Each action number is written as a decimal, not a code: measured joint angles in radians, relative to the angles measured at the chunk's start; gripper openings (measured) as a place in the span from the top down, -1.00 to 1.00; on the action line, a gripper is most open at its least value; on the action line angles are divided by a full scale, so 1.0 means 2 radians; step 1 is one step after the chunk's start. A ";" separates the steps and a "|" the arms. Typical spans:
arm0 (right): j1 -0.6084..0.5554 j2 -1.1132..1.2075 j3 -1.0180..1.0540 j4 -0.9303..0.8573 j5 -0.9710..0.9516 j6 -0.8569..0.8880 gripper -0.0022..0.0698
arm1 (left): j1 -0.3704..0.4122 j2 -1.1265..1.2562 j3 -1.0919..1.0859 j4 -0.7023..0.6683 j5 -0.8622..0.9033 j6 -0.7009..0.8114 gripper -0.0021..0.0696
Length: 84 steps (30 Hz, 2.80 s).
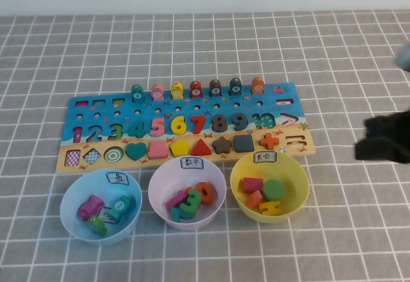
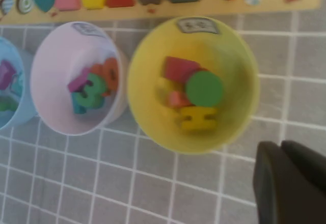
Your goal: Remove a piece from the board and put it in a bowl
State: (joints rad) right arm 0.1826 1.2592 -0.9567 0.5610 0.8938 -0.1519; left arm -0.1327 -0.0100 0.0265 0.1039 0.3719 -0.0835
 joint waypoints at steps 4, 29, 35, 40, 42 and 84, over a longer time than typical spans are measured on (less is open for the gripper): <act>0.042 0.052 -0.052 -0.015 -0.001 0.012 0.99 | 0.000 0.000 0.000 0.000 0.000 0.000 0.94; 0.123 0.400 -0.433 -0.146 -0.004 0.096 0.01 | 0.000 0.000 0.000 0.000 0.000 0.000 0.94; 0.123 0.448 -0.493 -0.209 -0.005 0.149 -0.06 | 0.000 0.000 0.000 0.000 0.000 0.000 0.94; 0.123 0.483 -0.539 -0.213 -0.011 0.155 -0.06 | 0.000 0.000 0.000 0.000 0.000 0.000 0.94; 0.123 0.496 -0.556 -0.214 -0.012 0.156 -0.06 | 0.000 0.000 0.000 0.000 0.000 0.000 0.94; 0.113 0.569 -0.613 -0.269 -0.047 0.167 -0.07 | 0.000 0.000 0.000 0.000 0.000 0.000 0.94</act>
State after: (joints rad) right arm 0.4082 2.3970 -2.1835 0.0223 0.7998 0.1827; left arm -0.1327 -0.0100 0.0265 0.1039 0.3719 -0.0835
